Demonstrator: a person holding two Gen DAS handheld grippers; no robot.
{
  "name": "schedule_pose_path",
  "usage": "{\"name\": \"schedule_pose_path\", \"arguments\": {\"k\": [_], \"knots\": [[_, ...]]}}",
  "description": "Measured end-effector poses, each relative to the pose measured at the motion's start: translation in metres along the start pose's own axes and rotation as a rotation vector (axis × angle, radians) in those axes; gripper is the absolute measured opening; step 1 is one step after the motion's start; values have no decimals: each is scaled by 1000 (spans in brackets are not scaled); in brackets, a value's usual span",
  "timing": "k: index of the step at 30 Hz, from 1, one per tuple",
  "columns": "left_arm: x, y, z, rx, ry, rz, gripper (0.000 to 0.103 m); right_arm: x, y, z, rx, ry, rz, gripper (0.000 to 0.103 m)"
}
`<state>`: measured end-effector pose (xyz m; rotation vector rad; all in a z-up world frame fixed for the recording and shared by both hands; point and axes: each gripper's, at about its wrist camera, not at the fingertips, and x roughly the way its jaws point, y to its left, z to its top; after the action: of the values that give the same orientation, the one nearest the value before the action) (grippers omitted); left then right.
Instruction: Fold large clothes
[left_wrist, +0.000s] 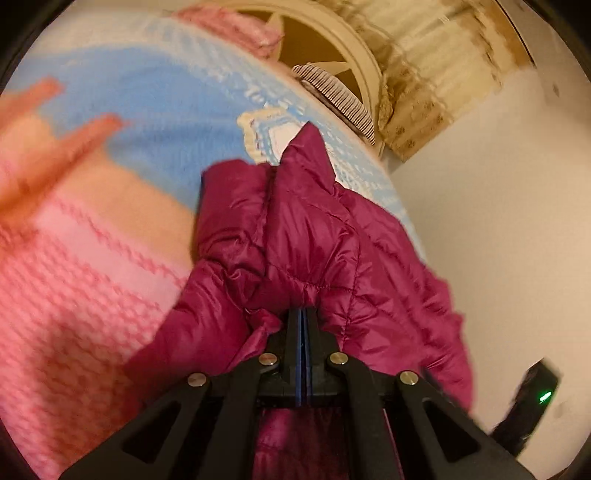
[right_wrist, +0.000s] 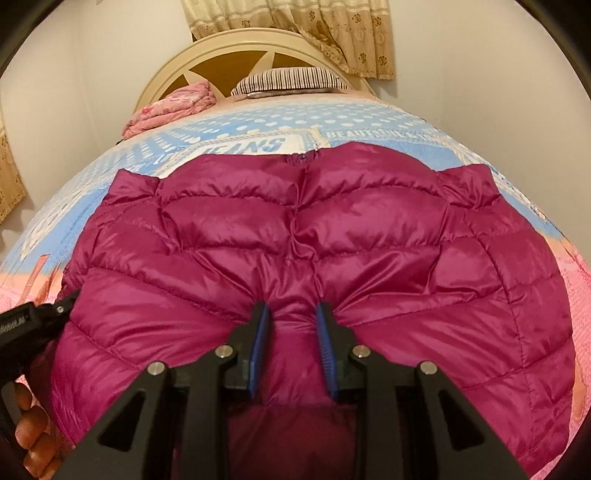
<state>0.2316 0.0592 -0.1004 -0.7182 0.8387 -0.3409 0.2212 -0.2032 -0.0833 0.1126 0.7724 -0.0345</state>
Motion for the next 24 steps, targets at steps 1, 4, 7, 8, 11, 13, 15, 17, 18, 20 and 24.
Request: {"name": "schedule_pose_path", "arguments": {"k": [1,4,7,8,11,13,15,17,18,20,24], "knots": [[-3,2,-1,-19,6,-20,1,0,0,1,2,2,1,30],[-19,5,-4,-53,-4,-78,1,2,0,3,5,4,5,30],[-40,4,-13,-28,-58,-49,1,3,-1,3,7,4,8,31],[-49,2,-17,-9,-87,-37,1,3,-1,3,6,3,6,30],[-63,-12,-30,91,-141,5,1,3,-2,3,7,2,8,31],[-55,-17,-34,116,-105,31,1,3,-2,3,9,1,10,31],[-47,-12,-33,82,-68,48,1,3,-2,2,10,0,11,31],[-50,-6,-31,52,-87,42,1,3,-2,2,10,-2,14,31],[-52,-4,-31,53,-105,51,1,2,-2,2,11,-2,15,31],[-53,-1,-35,69,-129,73,1,2,-2,1,11,-3,15,31],[-41,11,-33,9,-67,39,1,2,-3,1,12,-4,17,31]]}}
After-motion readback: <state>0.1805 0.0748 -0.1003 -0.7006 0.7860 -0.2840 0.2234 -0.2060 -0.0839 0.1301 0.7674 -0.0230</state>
